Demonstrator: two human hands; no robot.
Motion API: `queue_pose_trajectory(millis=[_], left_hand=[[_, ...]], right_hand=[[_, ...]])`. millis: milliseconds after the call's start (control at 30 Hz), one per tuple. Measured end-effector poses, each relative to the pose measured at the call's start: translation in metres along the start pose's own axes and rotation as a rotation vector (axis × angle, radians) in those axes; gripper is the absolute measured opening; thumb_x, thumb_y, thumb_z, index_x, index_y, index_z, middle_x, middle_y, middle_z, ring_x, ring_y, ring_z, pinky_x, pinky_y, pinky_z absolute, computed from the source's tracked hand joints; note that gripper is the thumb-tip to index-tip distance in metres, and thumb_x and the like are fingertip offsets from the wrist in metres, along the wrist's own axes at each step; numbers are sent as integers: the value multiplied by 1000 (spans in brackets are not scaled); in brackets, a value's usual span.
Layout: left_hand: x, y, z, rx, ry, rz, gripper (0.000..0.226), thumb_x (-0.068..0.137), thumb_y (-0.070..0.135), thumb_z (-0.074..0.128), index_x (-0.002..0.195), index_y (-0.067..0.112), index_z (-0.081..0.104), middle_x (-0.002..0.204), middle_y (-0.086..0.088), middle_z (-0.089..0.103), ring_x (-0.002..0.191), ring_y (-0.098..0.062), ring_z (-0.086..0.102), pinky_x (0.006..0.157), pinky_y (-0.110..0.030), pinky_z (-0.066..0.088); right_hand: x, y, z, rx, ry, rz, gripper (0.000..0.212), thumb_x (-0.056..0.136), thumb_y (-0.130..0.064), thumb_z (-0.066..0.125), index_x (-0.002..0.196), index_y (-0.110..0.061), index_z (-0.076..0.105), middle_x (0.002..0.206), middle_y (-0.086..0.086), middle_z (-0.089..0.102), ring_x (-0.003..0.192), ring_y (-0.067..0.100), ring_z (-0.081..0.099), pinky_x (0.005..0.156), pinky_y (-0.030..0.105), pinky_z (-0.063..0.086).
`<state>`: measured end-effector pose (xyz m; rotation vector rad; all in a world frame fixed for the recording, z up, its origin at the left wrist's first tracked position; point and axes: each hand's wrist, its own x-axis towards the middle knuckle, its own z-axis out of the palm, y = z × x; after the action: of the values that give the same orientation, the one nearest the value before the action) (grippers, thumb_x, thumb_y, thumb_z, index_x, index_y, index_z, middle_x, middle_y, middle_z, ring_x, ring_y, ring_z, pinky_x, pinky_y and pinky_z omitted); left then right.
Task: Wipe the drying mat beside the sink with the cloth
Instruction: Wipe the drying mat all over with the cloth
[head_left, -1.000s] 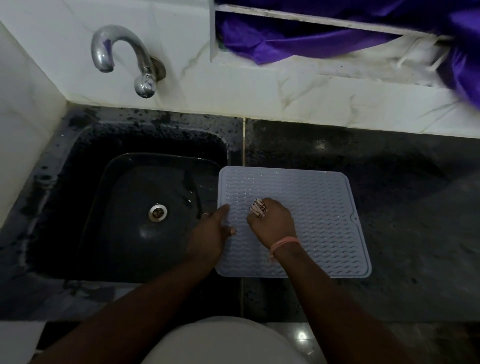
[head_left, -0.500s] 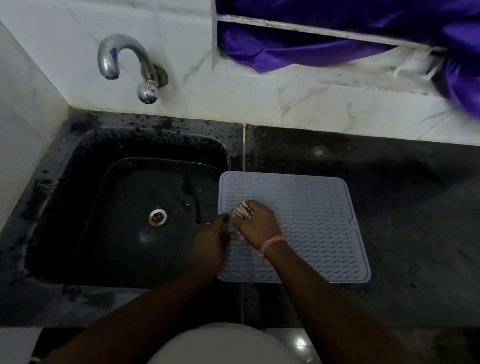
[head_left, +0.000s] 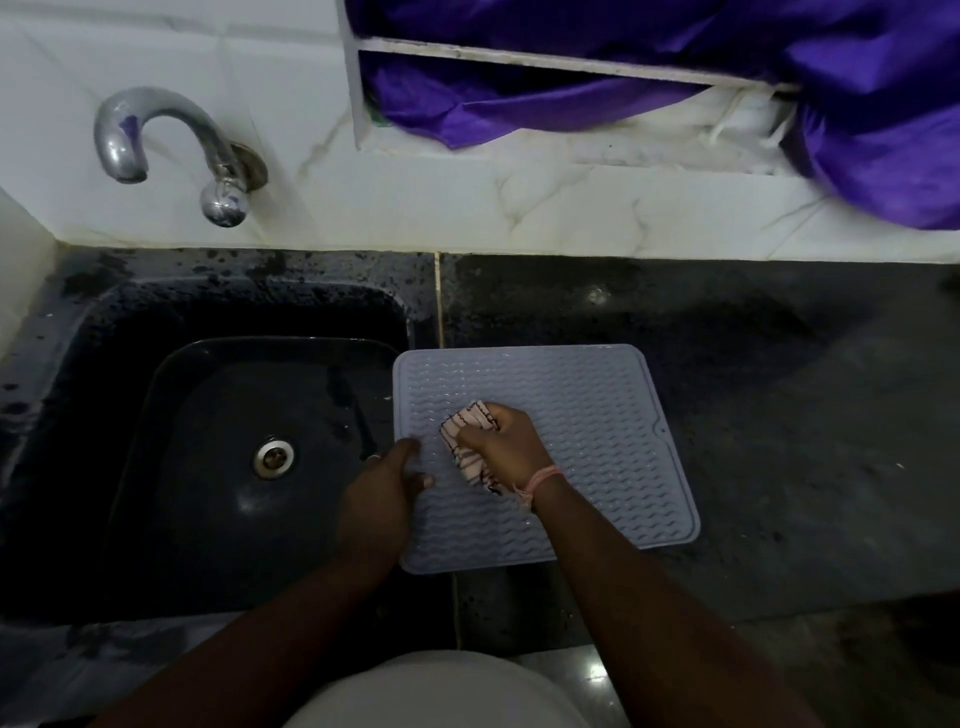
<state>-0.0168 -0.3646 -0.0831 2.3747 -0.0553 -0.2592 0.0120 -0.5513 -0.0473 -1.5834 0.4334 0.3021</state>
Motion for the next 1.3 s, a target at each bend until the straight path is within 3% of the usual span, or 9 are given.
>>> queue_pose_trajectory(millis=[267,367,467,567,667,800,967,1067,1300], left_hand=[[6,-4,1,86,-23,-50,44,91,40,64,132,42,48,118,-7,65,102,-30,66,81,-36,47],[5,-7,4,85,-21,-42,44,92,42,62,133,44,45,115,-7,65,101,-29,66,78,-34,45],[5,-9,5,82,-2,-38,44,92,43,62,133,43,46,113,-7,65,100,-30,67,75,-31,40],[5,-10,6,100,-2,-36,45,93,46,60,136,42,45,114,-7,65,102,-29,66,76,-32,39],[3,-11,5,92,-2,-29,45,94,47,58,136,42,46,117,-6,64,103,-28,65,78,-33,41],[4,-11,3,81,1,-42,47,91,49,61,135,43,47,120,-6,64,103,-26,66,81,-35,47],[3,-13,-1,38,-12,-56,51,88,53,64,136,44,48,125,-3,64,109,-23,64,90,-38,52],[3,-12,-2,29,-21,-51,51,88,51,64,135,44,47,125,-2,65,109,-24,64,90,-36,50],[4,-10,-3,-26,-41,-61,48,89,50,64,134,44,48,126,-3,63,111,-22,62,90,-34,47]], right_hand=[[-23,21,-106,38,398,-60,8,86,-16,77,88,-9,74,81,3,75,71,15,69,65,33,60],[-30,27,-144,47,620,-45,13,87,-21,77,78,-15,70,69,-3,71,64,12,66,64,33,57],[-30,29,-174,-44,771,-15,16,86,-24,75,78,-12,68,64,-1,70,66,23,68,58,31,57],[-28,29,-188,-301,700,31,21,88,-32,71,88,-11,69,79,7,73,79,30,70,75,41,60],[-24,21,-186,-491,622,33,24,88,-31,69,93,-7,68,89,13,73,86,31,69,83,41,57],[-22,6,-169,-644,623,5,21,87,-24,69,89,-3,67,84,10,69,80,26,63,71,27,46],[-22,3,-124,-674,532,-51,21,86,-26,69,82,-6,64,78,7,68,76,24,64,69,29,51],[-19,2,-103,-676,474,-48,19,85,-30,68,83,-11,64,79,4,68,77,21,64,76,33,53],[-20,3,-71,-672,421,-72,19,84,-30,68,78,-12,64,72,1,67,71,18,64,69,30,52]])
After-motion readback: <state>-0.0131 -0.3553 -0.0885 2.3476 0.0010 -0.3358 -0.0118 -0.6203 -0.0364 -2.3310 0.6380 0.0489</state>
